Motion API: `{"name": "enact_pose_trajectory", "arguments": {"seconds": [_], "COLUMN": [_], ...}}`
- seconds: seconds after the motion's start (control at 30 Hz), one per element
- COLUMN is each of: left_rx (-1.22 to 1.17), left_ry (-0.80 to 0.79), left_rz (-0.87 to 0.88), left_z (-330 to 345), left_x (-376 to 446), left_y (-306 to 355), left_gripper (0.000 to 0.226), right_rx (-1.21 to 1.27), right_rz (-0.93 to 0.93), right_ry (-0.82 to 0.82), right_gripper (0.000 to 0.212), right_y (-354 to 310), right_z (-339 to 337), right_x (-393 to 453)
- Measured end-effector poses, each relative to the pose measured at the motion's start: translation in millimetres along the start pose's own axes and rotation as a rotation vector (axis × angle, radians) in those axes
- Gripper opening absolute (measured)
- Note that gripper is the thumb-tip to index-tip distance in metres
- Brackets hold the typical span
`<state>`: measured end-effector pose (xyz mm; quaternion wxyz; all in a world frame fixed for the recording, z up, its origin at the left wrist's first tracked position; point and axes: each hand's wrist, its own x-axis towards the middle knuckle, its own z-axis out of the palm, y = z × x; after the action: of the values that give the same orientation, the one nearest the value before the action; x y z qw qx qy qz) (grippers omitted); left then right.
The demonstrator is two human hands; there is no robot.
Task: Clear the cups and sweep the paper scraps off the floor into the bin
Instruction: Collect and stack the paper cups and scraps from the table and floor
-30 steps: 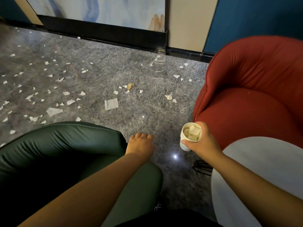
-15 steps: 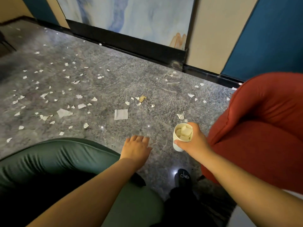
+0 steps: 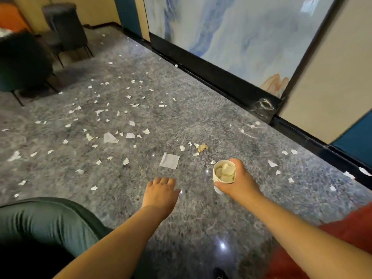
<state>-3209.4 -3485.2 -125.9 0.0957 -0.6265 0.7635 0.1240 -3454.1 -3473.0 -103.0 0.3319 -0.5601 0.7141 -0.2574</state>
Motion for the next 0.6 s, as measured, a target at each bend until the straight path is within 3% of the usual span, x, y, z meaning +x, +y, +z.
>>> {"name": "enact_pose_trajectory", "arguments": {"seconds": [0.27,0.6], "left_rx": [-0.021,-0.048], "left_ry": [0.005,0.01], "left_rz": [-0.13,-0.292], "left_z": [-18,-40], "left_x": [54,130], "left_y": [-14,-120], "left_gripper": [0.05,0.048], "right_rx": [0.022,-0.01], "right_rz": [-0.074,-0.194], "right_ry": [-0.069,-0.211], "right_gripper": [0.073,0.073], "right_y": [-15,-107], "right_z": [-3,66], "right_x": [86,209]}}
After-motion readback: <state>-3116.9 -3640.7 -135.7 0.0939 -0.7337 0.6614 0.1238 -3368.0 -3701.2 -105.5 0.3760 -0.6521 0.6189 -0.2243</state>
